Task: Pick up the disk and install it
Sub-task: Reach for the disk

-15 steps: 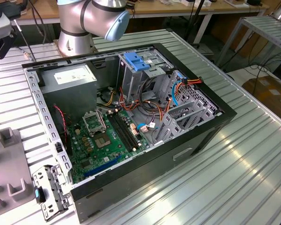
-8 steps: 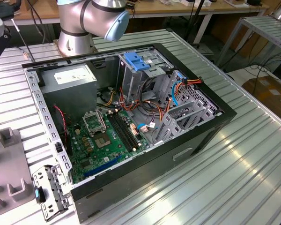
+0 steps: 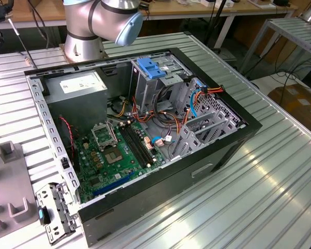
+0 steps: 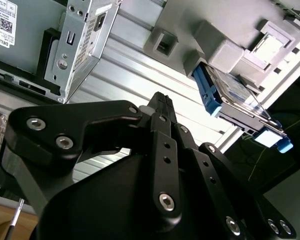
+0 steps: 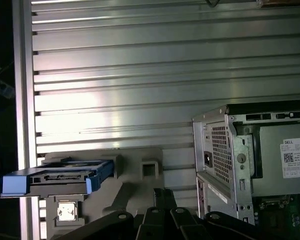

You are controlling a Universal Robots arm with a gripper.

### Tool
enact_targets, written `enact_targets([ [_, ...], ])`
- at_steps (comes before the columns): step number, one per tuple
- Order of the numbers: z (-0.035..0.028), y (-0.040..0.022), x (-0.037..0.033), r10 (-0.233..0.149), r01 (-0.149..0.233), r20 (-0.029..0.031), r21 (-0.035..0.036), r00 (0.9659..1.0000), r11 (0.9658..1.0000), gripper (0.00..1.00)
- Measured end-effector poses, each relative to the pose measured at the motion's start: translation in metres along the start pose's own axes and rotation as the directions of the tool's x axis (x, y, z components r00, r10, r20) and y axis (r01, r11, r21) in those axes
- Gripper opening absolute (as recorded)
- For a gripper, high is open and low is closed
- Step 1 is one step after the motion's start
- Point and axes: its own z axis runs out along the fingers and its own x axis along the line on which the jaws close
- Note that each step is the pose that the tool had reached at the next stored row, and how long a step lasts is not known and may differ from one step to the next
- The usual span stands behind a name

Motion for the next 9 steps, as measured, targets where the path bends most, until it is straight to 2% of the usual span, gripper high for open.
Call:
enact_targets([
  [3,0.0000,-0.0004,0.0060,0.000,0.000,-0.0019,0.0001,1.0000,1.0000,0.11],
  [9,0.0000,-0.0009,0.0125,0.000,0.000,-0.0045,0.0003,1.0000,1.0000,0.11],
])
